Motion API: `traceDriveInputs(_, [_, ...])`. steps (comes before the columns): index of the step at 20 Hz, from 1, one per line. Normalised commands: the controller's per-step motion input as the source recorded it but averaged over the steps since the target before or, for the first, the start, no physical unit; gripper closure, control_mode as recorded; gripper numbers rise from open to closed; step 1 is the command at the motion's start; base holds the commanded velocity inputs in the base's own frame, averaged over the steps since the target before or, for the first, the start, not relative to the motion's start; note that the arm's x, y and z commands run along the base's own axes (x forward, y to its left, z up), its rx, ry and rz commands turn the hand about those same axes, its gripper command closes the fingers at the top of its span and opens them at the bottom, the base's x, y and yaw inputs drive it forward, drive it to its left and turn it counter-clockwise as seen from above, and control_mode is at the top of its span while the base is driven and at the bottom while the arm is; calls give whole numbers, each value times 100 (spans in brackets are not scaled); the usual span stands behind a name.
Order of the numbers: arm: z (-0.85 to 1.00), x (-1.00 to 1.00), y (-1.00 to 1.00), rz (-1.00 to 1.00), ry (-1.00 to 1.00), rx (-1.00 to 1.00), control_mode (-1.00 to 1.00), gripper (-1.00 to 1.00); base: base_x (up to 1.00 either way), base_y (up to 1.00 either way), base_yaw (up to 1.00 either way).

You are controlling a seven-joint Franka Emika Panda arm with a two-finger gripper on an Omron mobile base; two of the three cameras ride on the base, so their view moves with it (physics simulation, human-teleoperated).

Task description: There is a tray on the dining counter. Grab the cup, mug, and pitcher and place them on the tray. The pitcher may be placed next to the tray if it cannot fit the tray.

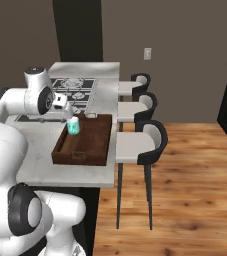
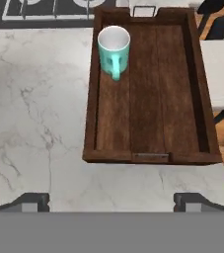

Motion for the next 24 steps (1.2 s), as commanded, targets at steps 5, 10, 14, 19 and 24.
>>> traceDriveInputs(5, [2, -60, -18, -15, 21, 0, -100, -100, 0, 0, 0])
traceDriveInputs(10, [-2, -37, 0, -4, 14, 0, -100, -100, 0, 0, 0])
traceDriveInputs(14, [0, -33, 0, 0, 2, 0, -100, -100, 0, 0, 0])
traceDriveInputs(19, [0, -29, 0, 0, 0, 0, 100, -100, -37, 0, 0])
traceDriveInputs(24, [0, 0, 0, 0, 0, 0, 100, -100, -100, 22, 0])
